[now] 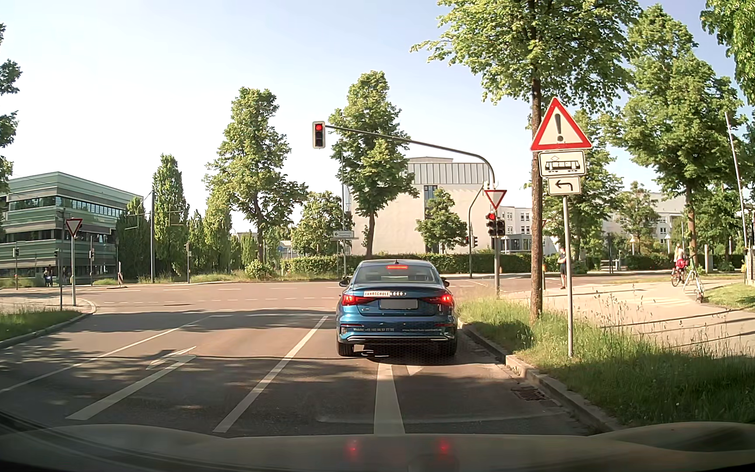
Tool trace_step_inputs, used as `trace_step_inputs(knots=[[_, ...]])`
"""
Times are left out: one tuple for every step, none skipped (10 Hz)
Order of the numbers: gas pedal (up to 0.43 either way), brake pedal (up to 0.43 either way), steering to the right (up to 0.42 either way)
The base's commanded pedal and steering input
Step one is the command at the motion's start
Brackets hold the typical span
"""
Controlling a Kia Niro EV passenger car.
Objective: Follow the waypoints while adhering to traffic rules and regulations
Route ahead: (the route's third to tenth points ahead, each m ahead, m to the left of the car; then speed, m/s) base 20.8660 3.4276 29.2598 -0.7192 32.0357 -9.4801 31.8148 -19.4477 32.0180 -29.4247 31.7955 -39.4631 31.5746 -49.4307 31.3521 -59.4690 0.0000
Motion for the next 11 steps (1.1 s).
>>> trace_step_inputs(knots=[[0.000, 0.140, 0.016], [0.000, 0.140, 0.016], [0.000, 0.140, 0.016], [0.000, 0.140, 0.016], [0.000, 0.140, 0.016], [0.000, 0.140, 0.016], [0.000, 0.140, 0.016], [0.000, 0.140, 0.016], [0.000, 0.140, 0.016], [0.000, 0.140, 0.016], [0.000, 0.140, 0.016]])
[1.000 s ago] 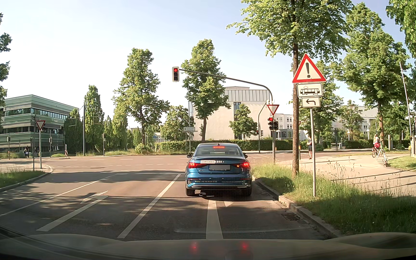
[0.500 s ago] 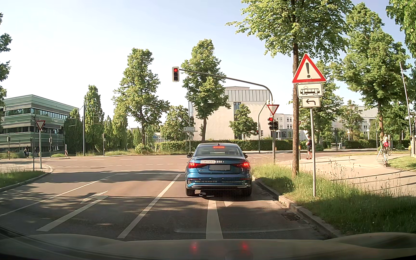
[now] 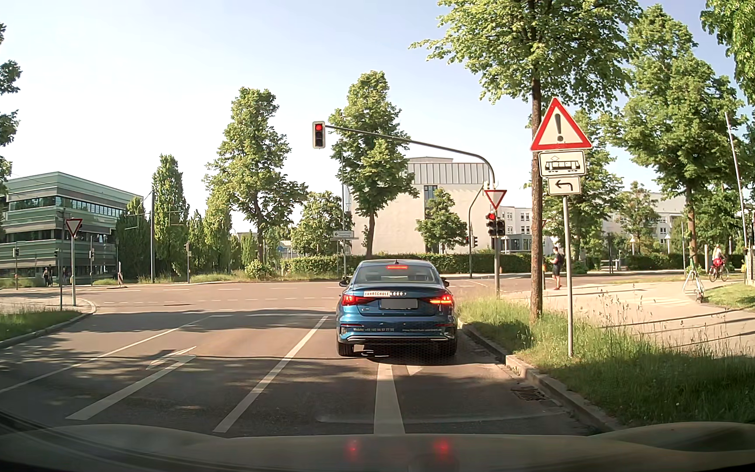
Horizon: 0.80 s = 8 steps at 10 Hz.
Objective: Follow the waypoints while adhering to traffic rules and regulations
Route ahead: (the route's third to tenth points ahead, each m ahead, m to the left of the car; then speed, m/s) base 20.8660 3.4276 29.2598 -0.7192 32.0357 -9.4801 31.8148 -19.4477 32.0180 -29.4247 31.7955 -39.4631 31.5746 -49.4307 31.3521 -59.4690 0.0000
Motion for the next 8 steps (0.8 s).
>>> trace_step_inputs(knots=[[0.000, 0.140, 0.016], [0.000, 0.140, 0.016], [0.000, 0.140, 0.016], [0.000, 0.140, 0.016], [0.000, 0.140, 0.016], [0.000, 0.140, 0.016], [0.000, 0.140, 0.017], [0.000, 0.140, 0.016]])
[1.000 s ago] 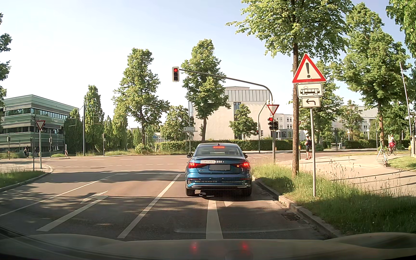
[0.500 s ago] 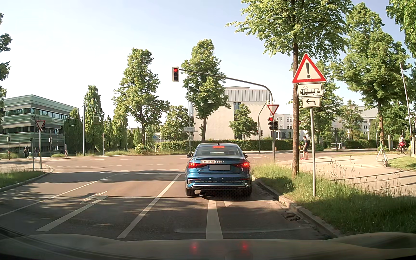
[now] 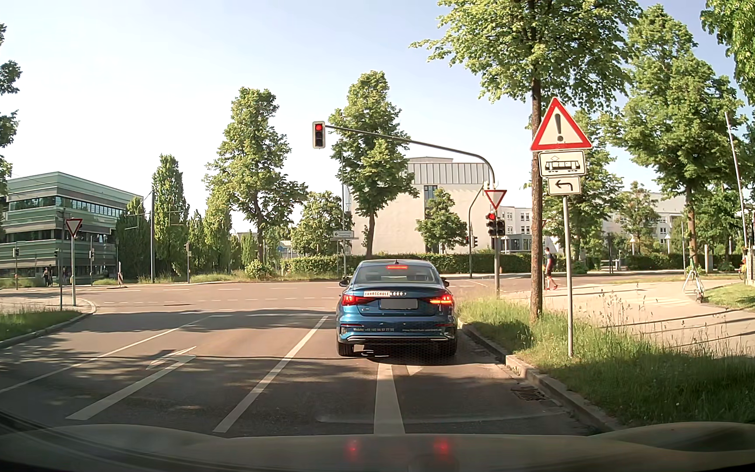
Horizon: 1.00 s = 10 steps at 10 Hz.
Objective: Follow the waypoints while adhering to traffic rules and regulations
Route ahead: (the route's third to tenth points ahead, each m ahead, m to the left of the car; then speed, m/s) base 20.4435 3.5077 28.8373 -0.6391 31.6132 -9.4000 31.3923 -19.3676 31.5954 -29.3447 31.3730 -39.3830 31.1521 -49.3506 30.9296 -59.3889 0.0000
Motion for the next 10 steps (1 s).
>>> trace_step_inputs(knots=[[0.000, 0.140, 0.016], [0.000, 0.140, 0.016], [0.000, 0.140, 0.016], [0.000, 0.140, 0.016], [0.000, 0.140, 0.016], [0.000, 0.140, 0.016], [0.000, 0.140, 0.016], [0.000, 0.140, 0.016], [0.000, 0.140, 0.016], [0.000, 0.140, 0.016]])
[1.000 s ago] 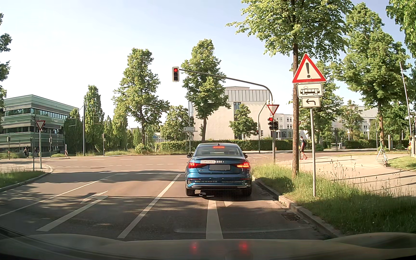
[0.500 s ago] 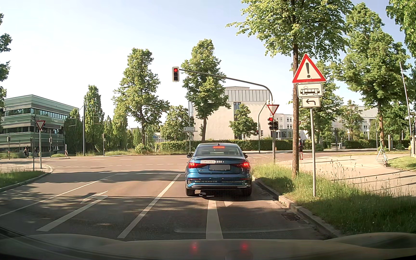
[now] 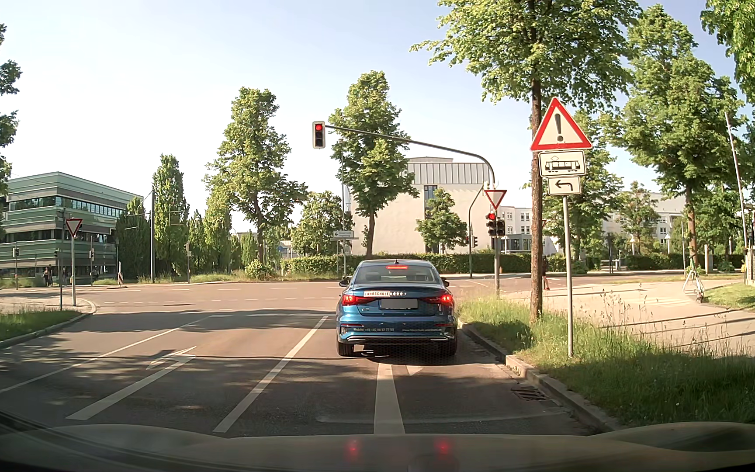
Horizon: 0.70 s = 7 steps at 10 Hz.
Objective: Follow the waypoints while adhering to traffic rules and regulations
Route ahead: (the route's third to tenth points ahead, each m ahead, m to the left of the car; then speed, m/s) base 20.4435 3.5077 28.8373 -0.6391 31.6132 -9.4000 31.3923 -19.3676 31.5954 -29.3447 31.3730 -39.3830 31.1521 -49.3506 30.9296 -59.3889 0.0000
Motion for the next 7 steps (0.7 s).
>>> trace_step_inputs(knots=[[0.000, 0.140, 0.016], [0.000, 0.140, 0.016], [0.000, 0.140, 0.016], [0.000, 0.140, 0.016], [0.000, 0.140, 0.016], [0.000, 0.140, 0.016], [0.000, 0.140, 0.016]])
